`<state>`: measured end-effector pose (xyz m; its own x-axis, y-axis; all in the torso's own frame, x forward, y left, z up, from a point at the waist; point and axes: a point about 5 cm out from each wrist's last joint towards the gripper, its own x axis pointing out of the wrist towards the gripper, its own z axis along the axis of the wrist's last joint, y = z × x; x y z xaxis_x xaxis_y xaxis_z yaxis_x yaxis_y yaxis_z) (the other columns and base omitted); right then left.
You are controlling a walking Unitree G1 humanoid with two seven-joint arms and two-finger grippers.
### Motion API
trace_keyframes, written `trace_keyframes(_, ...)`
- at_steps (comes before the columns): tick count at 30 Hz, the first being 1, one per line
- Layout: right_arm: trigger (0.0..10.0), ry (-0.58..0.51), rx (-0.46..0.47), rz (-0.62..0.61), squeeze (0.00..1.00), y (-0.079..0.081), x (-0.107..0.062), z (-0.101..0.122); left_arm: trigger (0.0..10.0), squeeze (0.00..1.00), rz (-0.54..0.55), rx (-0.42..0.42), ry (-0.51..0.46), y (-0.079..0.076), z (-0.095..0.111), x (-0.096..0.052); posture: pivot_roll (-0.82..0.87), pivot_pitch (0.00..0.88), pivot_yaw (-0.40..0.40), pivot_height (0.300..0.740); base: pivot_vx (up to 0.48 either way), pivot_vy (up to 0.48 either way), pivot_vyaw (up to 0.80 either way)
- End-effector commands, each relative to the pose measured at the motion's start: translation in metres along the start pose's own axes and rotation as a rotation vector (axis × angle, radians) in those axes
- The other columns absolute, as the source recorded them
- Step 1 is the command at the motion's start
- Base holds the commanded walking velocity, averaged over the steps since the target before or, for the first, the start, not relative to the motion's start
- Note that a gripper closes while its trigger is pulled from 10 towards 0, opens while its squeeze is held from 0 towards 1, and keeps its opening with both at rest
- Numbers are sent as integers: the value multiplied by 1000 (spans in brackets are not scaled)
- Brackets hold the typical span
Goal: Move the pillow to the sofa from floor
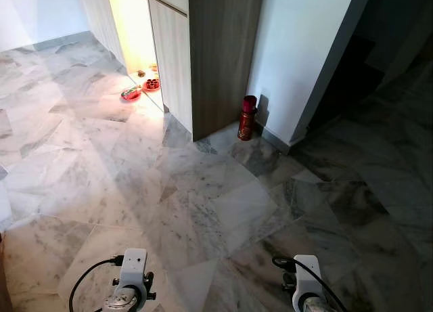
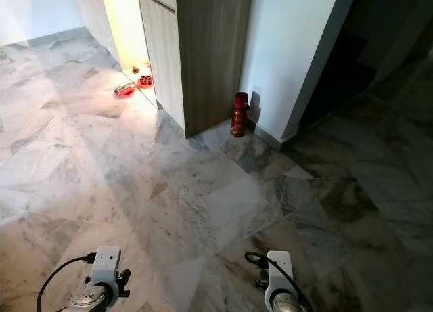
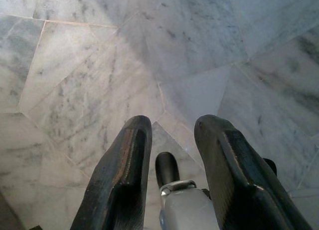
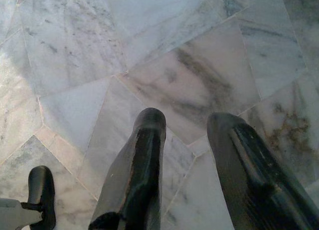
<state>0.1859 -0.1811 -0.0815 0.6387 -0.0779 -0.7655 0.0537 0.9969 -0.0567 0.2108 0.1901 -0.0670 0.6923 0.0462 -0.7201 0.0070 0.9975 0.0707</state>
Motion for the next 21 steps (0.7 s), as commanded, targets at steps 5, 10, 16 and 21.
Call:
trace_keyframes(5, 10000, -48, 275, 35, 0, -18, 3, 19, 10000, 0, 55, 21, -63, 36, 11, -3, -22, 0, -4, 740, 0, 0, 0)
trace_keyframes(10, 10000, -48, 275, 35, 0, -18, 3, 19, 10000, 0, 55, 21, -63, 36, 11, -3, -22, 0, -4, 740, 0, 0, 0)
trace_keyframes(16, 10000, -48, 275, 35, 0, -18, 3, 19, 10000, 0, 55, 21, -63, 36, 11, -3, -22, 0, -4, 740, 0, 0, 0)
trace_keyframes(21, 10000, -48, 275, 35, 0, -18, 3, 19, 10000, 0, 55, 21, -63, 36, 11, -3, -22, 0, -4, 740, 0, 0, 0)
